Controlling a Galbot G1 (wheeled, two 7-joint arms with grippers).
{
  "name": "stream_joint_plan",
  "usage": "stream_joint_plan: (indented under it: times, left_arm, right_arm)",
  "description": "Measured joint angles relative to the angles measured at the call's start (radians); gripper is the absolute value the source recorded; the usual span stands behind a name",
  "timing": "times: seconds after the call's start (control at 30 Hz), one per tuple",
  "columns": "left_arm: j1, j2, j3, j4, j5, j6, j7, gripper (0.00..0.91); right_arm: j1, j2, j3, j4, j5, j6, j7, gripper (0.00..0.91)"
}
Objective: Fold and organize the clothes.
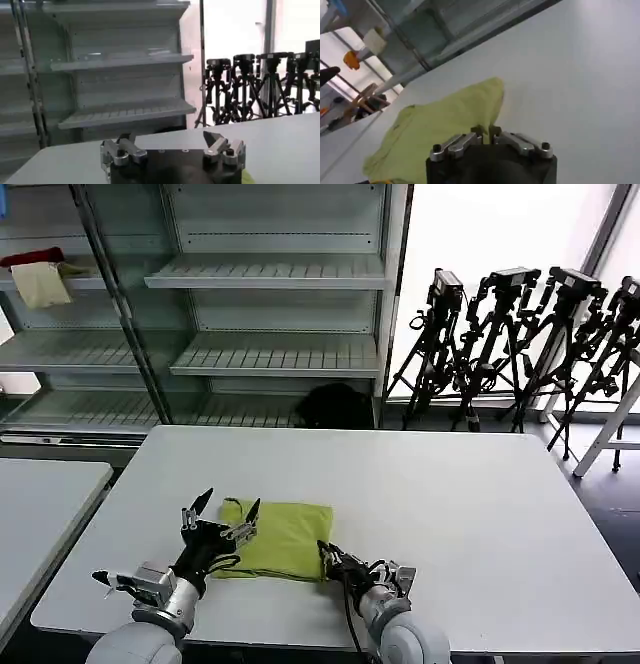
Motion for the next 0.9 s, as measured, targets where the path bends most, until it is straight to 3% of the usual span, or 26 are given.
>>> stream_joint_plan:
  times: [0.37, 0.9]
  left_arm:
    - [0.002, -0.005, 0.002, 0.002, 0.000, -0.001, -0.001, 0.907]
    - [-0.012, -0.001, 0.012, 0.003, 0.004, 0.003, -0.002, 0.907]
  right_arm:
    - [0.018, -0.013, 0.025, 0.020, 0.023, 0.001, 0.010, 0.000]
    - [0.002, -0.118, 0.113, 0.060, 0.052, 0.001, -0.011, 0.000]
